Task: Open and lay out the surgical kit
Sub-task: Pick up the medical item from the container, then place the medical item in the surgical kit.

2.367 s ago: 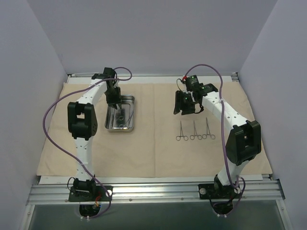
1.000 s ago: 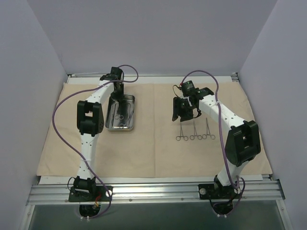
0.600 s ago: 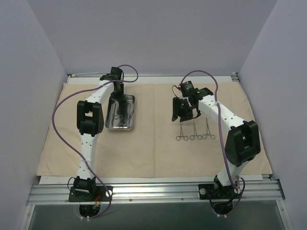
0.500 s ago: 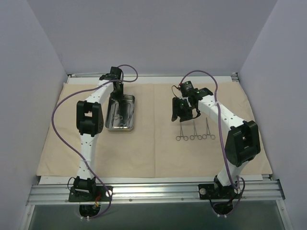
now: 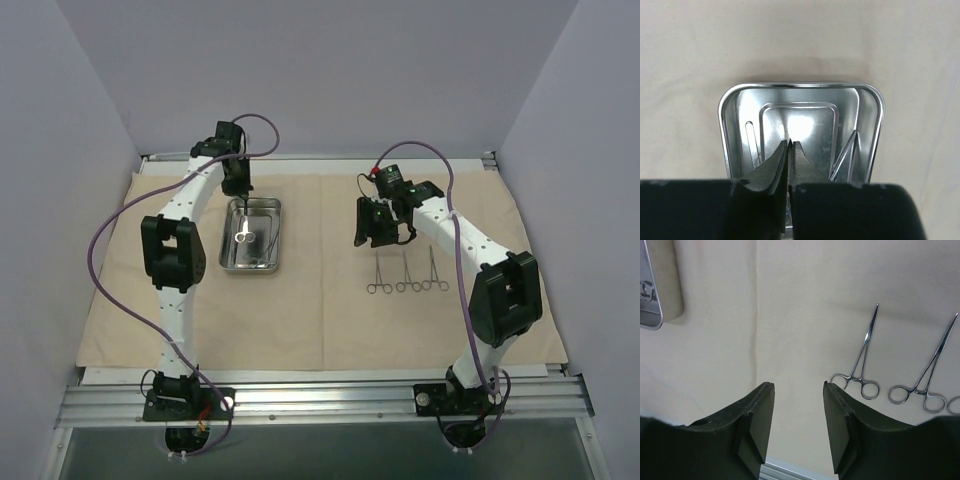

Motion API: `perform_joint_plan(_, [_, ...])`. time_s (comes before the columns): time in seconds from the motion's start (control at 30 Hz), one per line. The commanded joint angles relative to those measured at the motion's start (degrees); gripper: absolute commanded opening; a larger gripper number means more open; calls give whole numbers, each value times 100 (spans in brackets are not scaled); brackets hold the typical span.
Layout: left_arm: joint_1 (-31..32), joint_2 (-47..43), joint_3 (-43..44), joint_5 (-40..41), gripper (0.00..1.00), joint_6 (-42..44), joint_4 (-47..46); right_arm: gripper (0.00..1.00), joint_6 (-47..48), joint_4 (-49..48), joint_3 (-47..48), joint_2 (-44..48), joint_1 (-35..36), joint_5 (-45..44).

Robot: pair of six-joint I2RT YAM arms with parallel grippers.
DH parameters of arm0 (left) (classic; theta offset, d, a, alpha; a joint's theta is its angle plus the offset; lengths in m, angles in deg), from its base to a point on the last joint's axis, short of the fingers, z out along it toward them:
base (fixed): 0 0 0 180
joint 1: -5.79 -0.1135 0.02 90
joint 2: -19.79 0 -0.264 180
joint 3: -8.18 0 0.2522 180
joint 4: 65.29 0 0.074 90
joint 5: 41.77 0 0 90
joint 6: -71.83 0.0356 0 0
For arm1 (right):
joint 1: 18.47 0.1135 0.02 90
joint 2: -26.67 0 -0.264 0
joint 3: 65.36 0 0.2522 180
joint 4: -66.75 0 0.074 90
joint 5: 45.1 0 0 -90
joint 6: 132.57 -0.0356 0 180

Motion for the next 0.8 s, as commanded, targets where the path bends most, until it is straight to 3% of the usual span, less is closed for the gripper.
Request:
perform_joint_plan(0.0, [-35, -544, -156, -295, 2, -63, 93, 44, 86, -65, 270, -73, 56, 129])
perform_joint_plan(0.27, [-35, -1247, -306, -997, 2, -116, 382, 51, 139, -575, 639, -371, 65, 1103])
perform_joint_plan(0.43, [-43, -1948, -569, -2198, 2, -186, 419, 55, 95, -1162, 859, -354, 65, 2331])
perform_joint_plan(0.63, [-17, -3064, -1781, -3843, 2, -827, -599, 64, 34, -1980, 754, -179, 135, 3458])
perform_joint_plan(0.77, [71, -3830, -2739, -4467, 2, -1310, -1537, 68, -299, -2736, 500, 23, 170, 4003])
